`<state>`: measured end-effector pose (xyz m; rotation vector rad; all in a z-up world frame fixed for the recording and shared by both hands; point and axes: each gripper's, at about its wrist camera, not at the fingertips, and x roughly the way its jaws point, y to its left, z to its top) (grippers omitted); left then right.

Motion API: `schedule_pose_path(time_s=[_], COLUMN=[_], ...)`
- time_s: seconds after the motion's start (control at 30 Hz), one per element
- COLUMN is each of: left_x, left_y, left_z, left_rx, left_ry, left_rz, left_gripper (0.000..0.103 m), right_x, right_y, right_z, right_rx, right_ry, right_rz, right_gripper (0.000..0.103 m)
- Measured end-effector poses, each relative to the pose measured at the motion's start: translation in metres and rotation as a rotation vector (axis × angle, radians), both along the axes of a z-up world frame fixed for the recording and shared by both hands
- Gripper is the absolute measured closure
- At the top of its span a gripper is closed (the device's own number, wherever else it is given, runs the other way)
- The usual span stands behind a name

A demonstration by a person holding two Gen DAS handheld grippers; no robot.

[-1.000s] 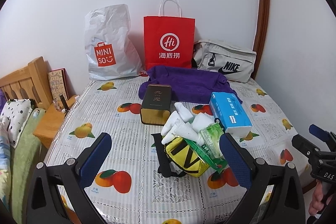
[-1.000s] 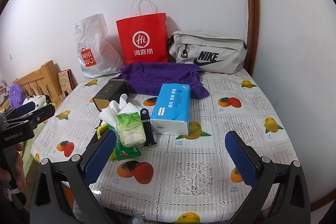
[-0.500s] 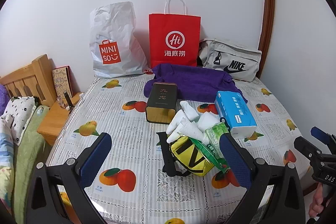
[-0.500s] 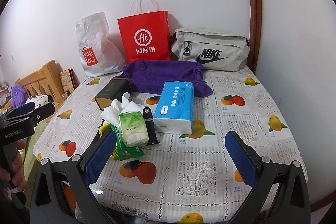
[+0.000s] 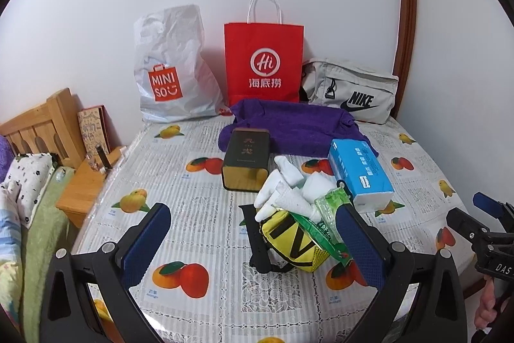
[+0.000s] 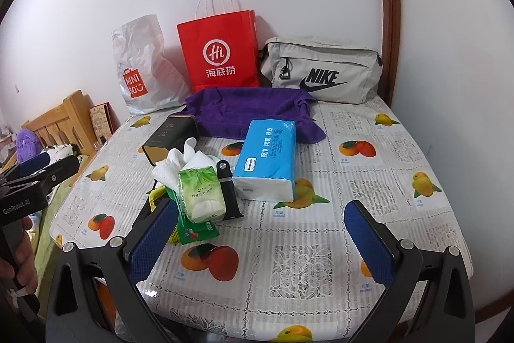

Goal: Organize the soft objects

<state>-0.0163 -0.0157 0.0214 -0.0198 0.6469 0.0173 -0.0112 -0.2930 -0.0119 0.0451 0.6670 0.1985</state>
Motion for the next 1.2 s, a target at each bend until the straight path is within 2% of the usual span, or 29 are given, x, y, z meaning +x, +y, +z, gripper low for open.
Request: schedule_pose_path(time_s=[0.4, 0.77, 0.97, 1.1, 1.2], left_x=[0.032, 0.065, 0.078, 0.087, 0.09], left_y=[0.015, 0.034, 0.045, 0.051, 0.051], left_z=[-0.049, -0.086, -0.099, -0.106, -0.109], left_rx=[-0.05, -0.104, -0.117, -0.166, -0.158], left_ry=[0.117, 0.167, 0.196, 0.225, 0.234], left_rz=[-0.029, -0.021, -0.001, -0.016, -0.015], left_gripper=[0.0, 0.0, 0.0, 0.0, 0.0], right_x=[0.024, 0.074, 0.096, 0.108, 0.116], right_y=[0.009, 0.045, 0.068, 0.077, 0.084], right_z=[-0.03, -0.065, -0.083, -0.092, -0.099], right_rx=[0.018, 0.009, 0.01, 0.036, 0.052], right_ry=[0.045, 0.102, 0.139, 0.174, 0.204], right_rz=[0.057, 0.199, 0.269, 0.304, 0.319], right_gripper=[0.002, 0.011, 0.014, 0.014, 0.014])
